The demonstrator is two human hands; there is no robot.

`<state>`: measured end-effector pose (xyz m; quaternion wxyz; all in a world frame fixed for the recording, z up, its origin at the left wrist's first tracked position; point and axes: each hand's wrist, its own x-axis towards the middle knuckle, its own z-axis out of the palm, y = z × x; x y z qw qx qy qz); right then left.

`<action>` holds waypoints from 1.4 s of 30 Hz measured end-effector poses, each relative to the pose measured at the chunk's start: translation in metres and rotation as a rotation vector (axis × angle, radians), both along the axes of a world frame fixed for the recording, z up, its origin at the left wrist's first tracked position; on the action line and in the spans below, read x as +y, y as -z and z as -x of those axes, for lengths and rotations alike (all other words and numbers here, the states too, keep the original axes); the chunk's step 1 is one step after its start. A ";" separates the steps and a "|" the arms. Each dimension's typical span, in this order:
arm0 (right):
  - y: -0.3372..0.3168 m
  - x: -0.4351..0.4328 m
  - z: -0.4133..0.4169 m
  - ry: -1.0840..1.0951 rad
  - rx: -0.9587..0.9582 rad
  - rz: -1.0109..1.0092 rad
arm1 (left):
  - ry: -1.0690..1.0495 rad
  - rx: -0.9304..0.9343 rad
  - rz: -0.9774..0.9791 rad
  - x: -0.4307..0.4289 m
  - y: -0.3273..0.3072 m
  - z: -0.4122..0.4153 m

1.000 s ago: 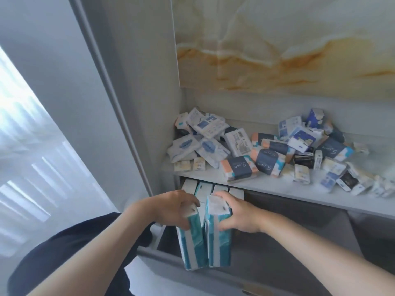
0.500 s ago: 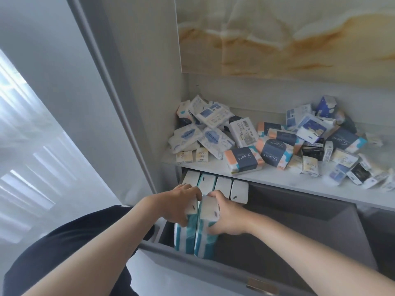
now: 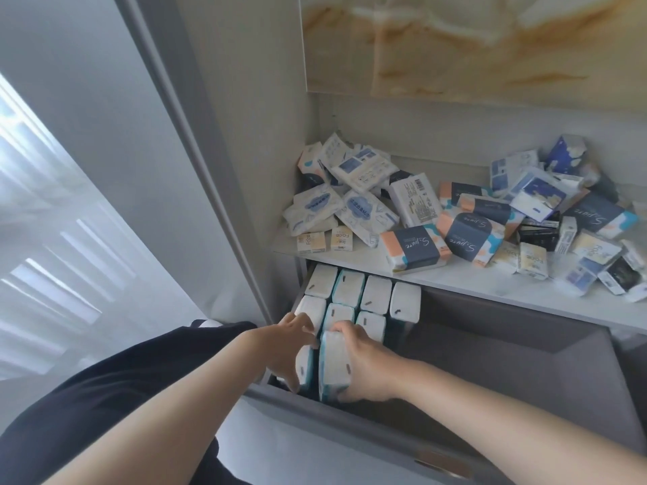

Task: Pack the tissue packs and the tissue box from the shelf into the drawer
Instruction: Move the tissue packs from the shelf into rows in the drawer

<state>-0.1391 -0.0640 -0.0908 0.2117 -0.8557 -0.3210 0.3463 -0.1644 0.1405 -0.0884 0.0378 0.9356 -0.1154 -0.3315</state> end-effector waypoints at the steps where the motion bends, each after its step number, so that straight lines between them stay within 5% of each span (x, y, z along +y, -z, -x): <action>1: 0.006 0.002 0.004 -0.002 0.004 0.017 | -0.010 -0.011 -0.001 0.001 0.001 0.000; 10: 0.030 0.021 0.007 0.270 0.020 0.050 | -0.204 -0.138 0.004 0.009 0.012 -0.003; 15: 0.045 0.028 0.016 0.322 0.010 0.027 | -0.101 -0.202 0.088 -0.006 0.011 -0.007; 19: 0.028 0.020 -0.002 0.196 0.083 -0.008 | 0.033 -0.170 -0.120 -0.016 0.020 -0.009; 24: 0.001 -0.025 -0.059 0.365 -0.397 -0.001 | 0.063 -0.366 -0.036 -0.042 0.007 -0.033; 27: 0.008 -0.048 -0.074 0.241 -0.536 0.289 | 0.163 -0.341 0.073 -0.070 0.008 -0.040; 30: 0.028 -0.057 -0.073 0.202 -0.450 0.513 | 0.298 -0.270 -0.041 -0.091 0.021 -0.040; 34: 0.041 -0.064 -0.076 0.320 -0.424 0.437 | 0.361 -0.329 -0.160 -0.095 0.028 -0.045; 42: 0.039 -0.062 -0.082 0.306 -0.402 0.277 | 0.246 -0.359 -0.033 -0.092 0.034 -0.047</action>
